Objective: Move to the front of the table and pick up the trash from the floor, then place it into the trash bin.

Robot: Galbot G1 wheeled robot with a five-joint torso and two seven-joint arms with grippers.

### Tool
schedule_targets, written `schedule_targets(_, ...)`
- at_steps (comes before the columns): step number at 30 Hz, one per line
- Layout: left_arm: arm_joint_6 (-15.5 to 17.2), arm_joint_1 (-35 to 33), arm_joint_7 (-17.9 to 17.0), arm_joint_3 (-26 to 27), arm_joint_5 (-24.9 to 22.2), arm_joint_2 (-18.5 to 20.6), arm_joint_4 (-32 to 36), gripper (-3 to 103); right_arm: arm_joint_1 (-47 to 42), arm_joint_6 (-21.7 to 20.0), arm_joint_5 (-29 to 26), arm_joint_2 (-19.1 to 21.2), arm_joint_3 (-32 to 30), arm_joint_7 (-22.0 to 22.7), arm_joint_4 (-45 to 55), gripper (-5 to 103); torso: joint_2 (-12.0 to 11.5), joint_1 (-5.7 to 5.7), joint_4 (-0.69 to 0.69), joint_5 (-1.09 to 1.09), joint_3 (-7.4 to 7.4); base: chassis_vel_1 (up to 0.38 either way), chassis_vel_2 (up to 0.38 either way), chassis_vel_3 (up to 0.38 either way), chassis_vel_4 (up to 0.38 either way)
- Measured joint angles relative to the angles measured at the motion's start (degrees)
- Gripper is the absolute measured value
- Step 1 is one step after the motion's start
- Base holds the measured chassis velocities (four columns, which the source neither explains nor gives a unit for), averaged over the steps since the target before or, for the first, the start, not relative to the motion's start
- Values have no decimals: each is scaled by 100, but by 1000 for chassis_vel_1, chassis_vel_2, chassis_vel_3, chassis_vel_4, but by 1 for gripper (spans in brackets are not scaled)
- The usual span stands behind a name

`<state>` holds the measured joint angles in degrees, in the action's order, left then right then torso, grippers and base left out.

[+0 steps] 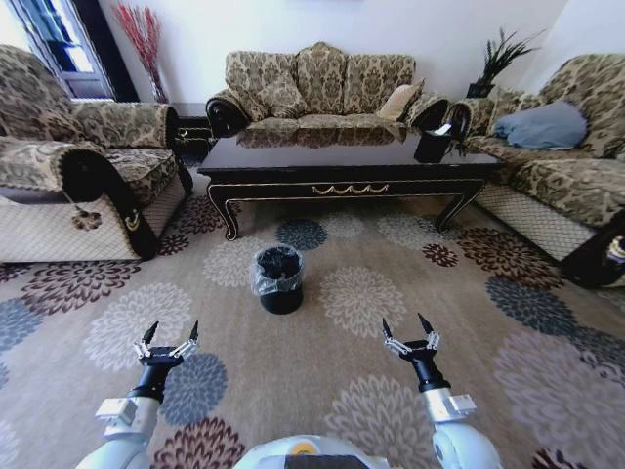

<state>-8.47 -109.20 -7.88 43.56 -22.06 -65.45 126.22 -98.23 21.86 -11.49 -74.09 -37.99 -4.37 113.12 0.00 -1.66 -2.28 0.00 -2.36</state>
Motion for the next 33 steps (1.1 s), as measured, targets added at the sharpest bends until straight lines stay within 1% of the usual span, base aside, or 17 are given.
schedule_targets(20, 0, 0, 0, 0, 0, 0, 0, 100, 0, 0, 0, 0, 0, 0, 0, 100, 0, 0, 0, 1, 0, 161, -161, -161, 161)
schedule_targets(33, 0, 0, 0, 0, 0, 0, 0, 100, -1, 0, 0, 0, 0, 0, 0, 100, 1, 1, 0, 0, 1, 195, -203, -198, 208)
